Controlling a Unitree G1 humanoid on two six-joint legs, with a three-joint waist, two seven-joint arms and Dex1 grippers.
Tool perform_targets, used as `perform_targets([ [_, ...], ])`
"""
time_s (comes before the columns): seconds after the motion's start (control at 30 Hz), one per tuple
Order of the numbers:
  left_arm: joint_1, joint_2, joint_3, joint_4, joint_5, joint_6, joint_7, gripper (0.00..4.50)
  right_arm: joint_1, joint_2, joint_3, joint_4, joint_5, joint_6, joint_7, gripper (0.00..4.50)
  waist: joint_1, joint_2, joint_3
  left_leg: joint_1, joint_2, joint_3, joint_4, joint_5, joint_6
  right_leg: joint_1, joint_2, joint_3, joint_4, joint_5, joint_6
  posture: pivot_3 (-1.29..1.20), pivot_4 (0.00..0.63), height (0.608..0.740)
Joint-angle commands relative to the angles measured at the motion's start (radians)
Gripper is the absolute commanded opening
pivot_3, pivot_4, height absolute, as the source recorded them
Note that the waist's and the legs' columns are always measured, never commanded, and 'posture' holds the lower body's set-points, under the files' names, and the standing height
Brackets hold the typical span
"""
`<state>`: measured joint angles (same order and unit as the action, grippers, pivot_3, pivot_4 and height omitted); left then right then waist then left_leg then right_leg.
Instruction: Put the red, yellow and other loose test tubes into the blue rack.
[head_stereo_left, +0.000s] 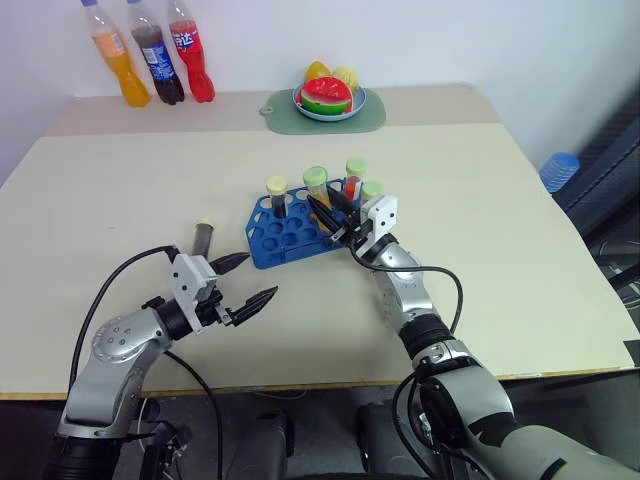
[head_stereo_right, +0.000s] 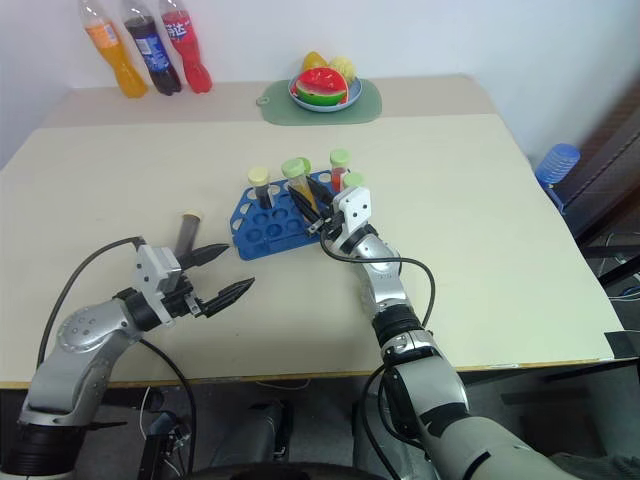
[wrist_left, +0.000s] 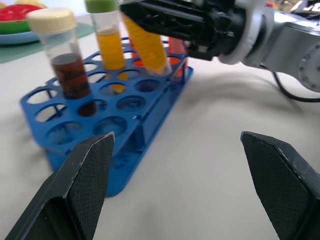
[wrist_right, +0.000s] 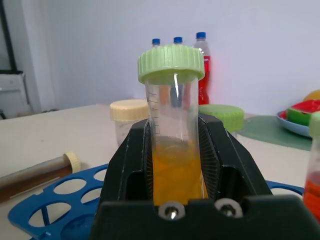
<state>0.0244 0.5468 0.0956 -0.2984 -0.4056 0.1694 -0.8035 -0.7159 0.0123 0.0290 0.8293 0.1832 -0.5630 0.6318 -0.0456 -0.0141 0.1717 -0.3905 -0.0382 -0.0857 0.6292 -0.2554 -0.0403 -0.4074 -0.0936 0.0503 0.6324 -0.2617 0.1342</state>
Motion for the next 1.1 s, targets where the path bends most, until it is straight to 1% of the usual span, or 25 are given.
perform_targets([
  [0.03, 0.002, 0.001, 0.022, -0.03, -0.013, -0.013, 0.005, 4.22, -0.014, 0.02, -0.013, 0.063, -0.011, -0.02, -0.015, 0.81, 0.0, 0.0, 0.0, 0.0, 0.0, 0.0, 0.0, 0.0, 0.0, 0.0, 0.0, 0.0, 0.0, 0.0, 0.0, 0.0, 0.15, 0.74],
  [0.07, 0.003, 0.0, 0.023, -0.03, -0.014, -0.012, 0.007, 4.22, -0.017, 0.023, -0.017, 0.074, -0.006, -0.02, -0.006, 0.81, -0.001, 0.0, 0.0, 0.0, 0.0, 0.0, 0.0, 0.0, 0.0, 0.0, 0.0, 0.0, 0.0, 0.0, 0.0, 0.0, 0.15, 0.74],
  [0.13, 0.001, -0.006, 0.032, -0.032, -0.027, -0.006, 0.015, 4.22, -0.012, 0.03, -0.03, 0.066, 0.044, -0.002, 0.072, 0.81, -0.001, 0.0, 0.0, 0.001, 0.0, 0.0, 0.0, 0.0, 0.0, 0.0, 0.0, 0.0, 0.0, 0.0, 0.0, 0.0, 0.15, 0.74],
  [0.17, -0.001, -0.009, 0.037, -0.034, -0.035, -0.001, 0.019, 4.22, -0.01, 0.028, -0.031, 0.062, 0.048, -0.009, 0.089, 1.85, -0.002, 0.0, 0.0, 0.001, 0.0, 0.0, 0.0, 0.0, 0.0, 0.0, 0.0, 0.0, 0.0, 0.0, 0.0, 0.0, 0.15, 0.74],
  [0.2, -0.007, -0.014, 0.046, -0.036, -0.046, 0.007, 0.028, 4.22, -0.009, 0.019, -0.026, 0.063, 0.023, -0.037, 0.072, 2.32, -0.002, 0.0, 0.0, 0.001, 0.0, 0.0, 0.0, 0.0, 0.0, 0.0, 0.0, 0.0, 0.0, 0.0, 0.0, 0.0, 0.15, 0.74],
  [0.23, -0.013, -0.018, 0.054, -0.038, -0.056, 0.014, 0.038, 4.22, -0.011, 0.008, -0.02, 0.068, -0.014, -0.074, 0.036, 2.7, -0.001, 0.001, 0.0, 0.001, 0.0, 0.0, 0.0, 0.0, 0.0, 0.0, 0.0, 0.0, 0.0, 0.0, 0.0, 0.0, 0.15, 0.74],
  [0.27, -0.021, -0.022, 0.061, -0.039, -0.06, 0.019, 0.055, 4.22, -0.012, -0.003, -0.017, 0.068, -0.039, -0.102, 0.014, 3.24, -0.001, 0.001, 0.0, 0.001, 0.0, 0.0, 0.0, 0.0, 0.0, 0.0, 0.0, 0.0, 0.0, 0.0, 0.0, 0.0, 0.15, 0.74],
  [0.33, -0.034, -0.034, 0.072, -0.04, -0.049, 0.02, 0.095, 4.22, -0.005, -0.016, -0.014, 0.056, -0.051, -0.125, 0.018, 4.22, 0.0, 0.001, 0.0, 0.0, 0.0, 0.0, 0.0, 0.0, 0.0, 0.0, 0.0, 0.0, 0.0, 0.0, 0.0, 0.0, 0.15, 0.74],
  [0.43, -0.069, -0.067, 0.1, -0.053, -0.049, 0.067, 0.202, 4.22, 0.046, -0.056, 0.004, -0.038, -0.035, -0.112, 0.091, 4.22, 0.003, 0.001, 0.0, 0.0, 0.0, 0.0, 0.0, 0.0, 0.0, 0.0, 0.0, 0.0, 0.0, 0.0, 0.0, 0.0, 0.15, 0.74],
  [0.53, -0.104, -0.102, 0.133, -0.08, -0.064, 0.135, 0.312, 4.22, 0.102, -0.095, 0.022, -0.146, -0.025, -0.061, 0.129, 4.22, 0.003, 0.001, 0.0, 0.0, 0.0, 0.0, 0.0, 0.0, 0.0, 0.001, -0.001, 0.0, 0.0, 0.0, 0.0, 0.0, 0.15, 0.74],
  [0.63, -0.156, -0.118, 0.16, -0.146, -0.014, 0.287, 0.501, 4.22, 0.2, -0.187, 0.054, -0.313, -0.018, 0.024, 0.207, 4.22, 0.005, 0.001, 0.0, 0.0, 0.0, -0.001, 0.001, 0.0, 0.0, 0.0, 0.0, 0.0, 0.0, 0.0, 0.0, 0.0, 0.15, 0.74],
  [0.67, -0.184, -0.125, 0.173, -0.176, -0.01, 0.358, 0.571, 4.22, 0.245, -0.233, 0.058, -0.383, -0.005, 0.073, 0.238, 4.22, 0.007, 0.001, 0.0, 0.0, 0.0, -0.001, 0.001, 0.0, 0.0, 0.001, 0.0, 0.0, 0.0, 0.0, 0.0, 0.0, 0.15, 0.74],
  [0.7, -0.205, -0.13, 0.185, -0.199, -0.02, 0.411, 0.615, 4.22, 0.278, -0.269, 0.061, -0.435, 0.003, 0.107, 0.258, 4.22, 0.008, 0.001, 0.0, 0.0, -0.001, -0.001, 0.001, 0.0, 0.0, 0.001, -0.001, 0.0, 0.0, 0.0, 0.0, 0.0, 0.15, 0.74],
  [0.77, -0.265, -0.163, 0.23, -0.23, -0.094, 0.492, 0.684, 4.22, 0.338, -0.338, 0.065, -0.522, 0.013, 0.163, 0.293, 4.22, 0.01, 0.0, 0.0, -0.001, -0.001, -0.001, 0.002, 0.0, 0.0, 0.001, -0.001, 0.0, 0.0, 0.0, 0.0, 0.0, 0.15, 0.74],
  [0.83, -0.38, -0.192, 0.292, -0.244, -0.137, 0.713, 0.831, 4.22, 0.401, -0.418, 0.046, -0.608, 0.042, 0.208, 0.334, 4.22, 0.013, 0.0, 0.0, 0.0, -0.001, -0.001, 0.002, 0.0, 0.0, 0.001, -0.001, 0.0, 0.0, 0.0, 0.0, 0.0, 0.15, 0.74],
  [0.87, -0.448, -0.196, 0.323, -0.235, -0.157, 0.86, 0.887, 4.22, 0.43, -0.46, 0.034, -0.659, 0.069, 0.24, 0.361, 4.22, 0.017, 0.0, 0.0, -0.001, -0.001, -0.001, 0.003, 0.0, 0.0, 0.002, -0.001, -0.001, 0.0, 0.0, 0.0, 0.0, 0.15, 0.74],
  [0.9, -0.509, -0.197, 0.35, -0.223, -0.166, 0.992, 0.926, 4.22, 0.452, -0.492, 0.025, -0.703, 0.092, 0.267, 0.38, 4.22, 0.018, -0.001, 0.0, -0.001, -0.001, -0.001, 0.004, 0.0, 0.0, 0.003, 0.0, -0.002, 0.001, 0.0, 0.0, 0.0, 0.15, 0.74],
  [0.97, -0.611, -0.21, 0.398, -0.182, -0.161, 1.203, 0.964, 4.22, 0.469, -0.54, 0.009, -0.776, 0.133, 0.322, 0.402, 4.22, 0.011, -0.001, 0.0, 0.0, -0.001, 0.0, 0.004, 0.0, 0.0, 0.003, 0.0, -0.002, 0.0, 0.0, 0.001, 0.0, 0.15, 0.74],
  [1.03, -0.709, -0.232, 0.441, -0.109, -0.121, 1.372, 1.005, 4.22, 0.46, -0.581, -0.009, -0.849, 0.172, 0.387, 0.412, 4.22, 0.005, -0.001, 0.0, 0.0, -0.001, 0.0, 0.003, 0.0, 0.0, 0.004, 0.0, -0.002, 0.0, 0.0, 0.001, 0.0, 0.15, 0.74],
  [1.1, -0.776, -0.26, 0.478, -0.036, -0.091, 1.438, 1.064, 4.22, 0.431, -0.601, -0.025, -0.898, 0.195, 0.442, 0.395, 4.22, 0.001, -0.001, 0.001, 0.0, -0.001, 0.0, 0.003, 0.0, 0.0, 0.003, 0.001, -0.002, 0.0, 0.0, 0.001, 0.0, 0.15, 0.74],
])
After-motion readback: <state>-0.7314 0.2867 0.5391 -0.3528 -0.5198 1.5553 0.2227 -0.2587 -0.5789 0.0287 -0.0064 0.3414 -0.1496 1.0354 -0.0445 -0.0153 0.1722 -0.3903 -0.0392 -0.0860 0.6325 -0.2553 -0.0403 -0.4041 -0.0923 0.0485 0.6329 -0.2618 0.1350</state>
